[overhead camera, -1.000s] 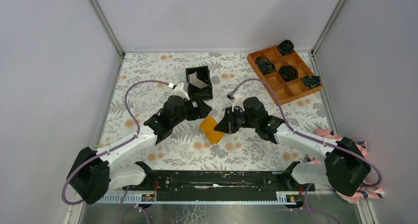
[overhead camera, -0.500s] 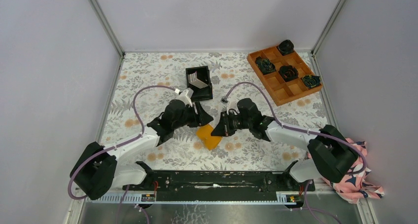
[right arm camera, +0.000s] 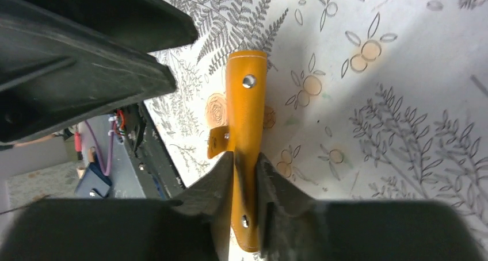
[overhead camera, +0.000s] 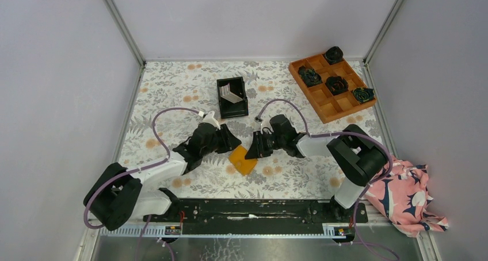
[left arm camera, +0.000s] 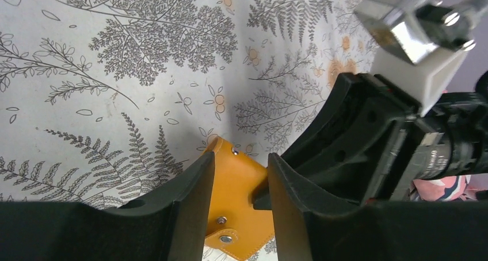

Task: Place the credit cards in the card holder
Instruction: Place the card holder at the center of the board.

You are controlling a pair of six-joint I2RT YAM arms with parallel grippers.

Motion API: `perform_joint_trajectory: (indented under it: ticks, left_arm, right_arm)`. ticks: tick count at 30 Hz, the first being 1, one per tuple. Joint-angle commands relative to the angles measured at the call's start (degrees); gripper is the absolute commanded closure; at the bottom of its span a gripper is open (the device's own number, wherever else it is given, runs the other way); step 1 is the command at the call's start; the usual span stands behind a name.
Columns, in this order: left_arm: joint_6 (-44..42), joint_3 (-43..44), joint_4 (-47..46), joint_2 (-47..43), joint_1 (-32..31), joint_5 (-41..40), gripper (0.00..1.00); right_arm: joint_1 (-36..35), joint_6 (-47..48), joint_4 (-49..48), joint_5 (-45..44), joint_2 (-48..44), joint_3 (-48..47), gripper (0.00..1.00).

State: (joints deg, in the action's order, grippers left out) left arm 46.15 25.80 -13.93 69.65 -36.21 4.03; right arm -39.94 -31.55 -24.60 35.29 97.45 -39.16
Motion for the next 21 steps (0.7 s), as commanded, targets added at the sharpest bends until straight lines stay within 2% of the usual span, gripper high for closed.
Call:
perform_joint_trajectory:
  ticks: [1, 3, 7, 15, 18, 21]
  left_arm:
    - [0.22, -0.17, -4.98, 2.77, 0.43, -0.83, 0.55]
    - [0.42, -0.41, -5.39, 3.03, 0.43, -1.11, 0.55]
    - [0.82, -0.74, -4.53, 1.21, 0.41, -3.20, 0.55]
    - [0.76, -1.72, -2.90, -2.10, 0.44, -6.24, 0.56]
    - [0.93, -3.01, -3.09, -2.53, 0.48, -7.20, 0.62]
    - [1.26, -4.15, -3.49, -2.20, 0.48, -8.04, 0.71]
  right_arm:
    - [0.49, 2.49, 1.43, -1.33, 0.08, -4.89, 0.63]
    - [0.48, 4.93, 4.77, -3.95, -0.58, -6.32, 0.52]
    - [0.48, 8.76, 10.29, -9.97, -4.08, -8.58, 0.36]
    - [-0.25, 11.51, 17.70, -24.45, -13.50, -7.97, 0.33]
    - [-2.32, 11.49, 20.96, -31.00, -16.40, -6.24, 0.39]
    - [-5.17, 10.18, 22.56, -35.57, -17.36, -3.91, 0.70]
